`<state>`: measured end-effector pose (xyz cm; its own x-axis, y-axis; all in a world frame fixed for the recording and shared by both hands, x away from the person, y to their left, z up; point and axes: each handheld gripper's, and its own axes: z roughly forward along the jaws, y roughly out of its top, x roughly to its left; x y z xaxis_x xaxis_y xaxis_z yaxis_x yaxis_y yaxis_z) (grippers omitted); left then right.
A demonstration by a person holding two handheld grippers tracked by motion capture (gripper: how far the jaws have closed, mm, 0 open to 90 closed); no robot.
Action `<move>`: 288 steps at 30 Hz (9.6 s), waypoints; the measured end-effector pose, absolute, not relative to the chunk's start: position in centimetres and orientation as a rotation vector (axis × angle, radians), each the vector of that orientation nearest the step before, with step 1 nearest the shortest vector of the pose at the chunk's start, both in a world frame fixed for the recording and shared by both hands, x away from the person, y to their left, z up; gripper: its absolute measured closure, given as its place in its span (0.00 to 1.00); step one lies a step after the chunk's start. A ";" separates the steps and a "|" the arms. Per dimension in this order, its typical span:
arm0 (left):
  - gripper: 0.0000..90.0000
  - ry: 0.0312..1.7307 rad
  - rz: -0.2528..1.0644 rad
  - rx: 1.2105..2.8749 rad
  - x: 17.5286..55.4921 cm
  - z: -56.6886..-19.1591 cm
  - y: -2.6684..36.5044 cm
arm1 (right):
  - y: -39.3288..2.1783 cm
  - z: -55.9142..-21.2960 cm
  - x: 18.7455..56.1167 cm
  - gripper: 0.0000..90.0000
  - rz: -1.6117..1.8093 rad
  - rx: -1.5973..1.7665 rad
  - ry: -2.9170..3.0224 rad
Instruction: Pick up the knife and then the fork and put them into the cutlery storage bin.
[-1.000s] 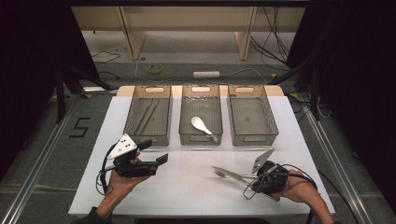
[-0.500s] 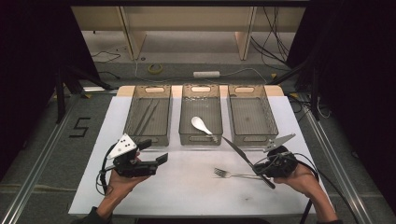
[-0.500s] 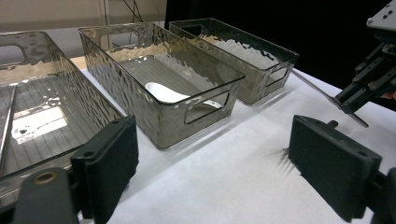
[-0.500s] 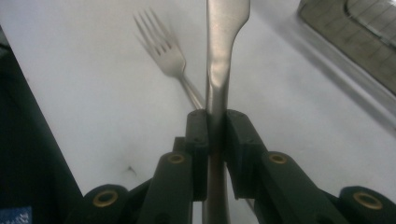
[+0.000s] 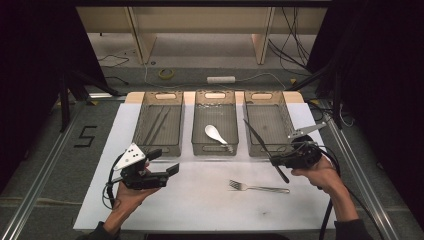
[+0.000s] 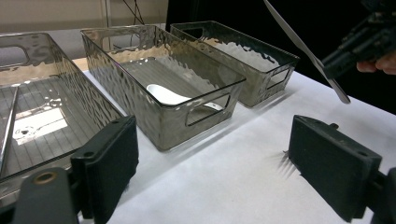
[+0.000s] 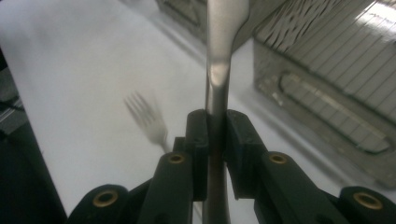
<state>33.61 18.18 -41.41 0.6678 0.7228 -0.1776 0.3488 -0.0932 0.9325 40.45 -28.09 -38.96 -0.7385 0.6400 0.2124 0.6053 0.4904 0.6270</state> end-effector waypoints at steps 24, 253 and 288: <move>0.18 0.870 0.386 1.695 33.6 -41.4 18.2 | -27.0 -35.1 47.2 0.90 1.172 1.263 2.508; 0.17 0.866 0.403 1.703 33.3 -41.3 18.2 | -20.1 -45.5 37.6 0.93 0.272 0.736 2.947; 0.17 0.864 0.408 1.705 33.3 -41.3 18.3 | -24.2 -41.2 38.4 0.94 0.667 0.899 2.727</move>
<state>33.27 18.27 -41.32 0.6719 0.7233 -0.1597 0.3363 -0.1058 0.9358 38.39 -24.18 -41.16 -0.7968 0.6028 -0.0415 0.5156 0.7142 0.4733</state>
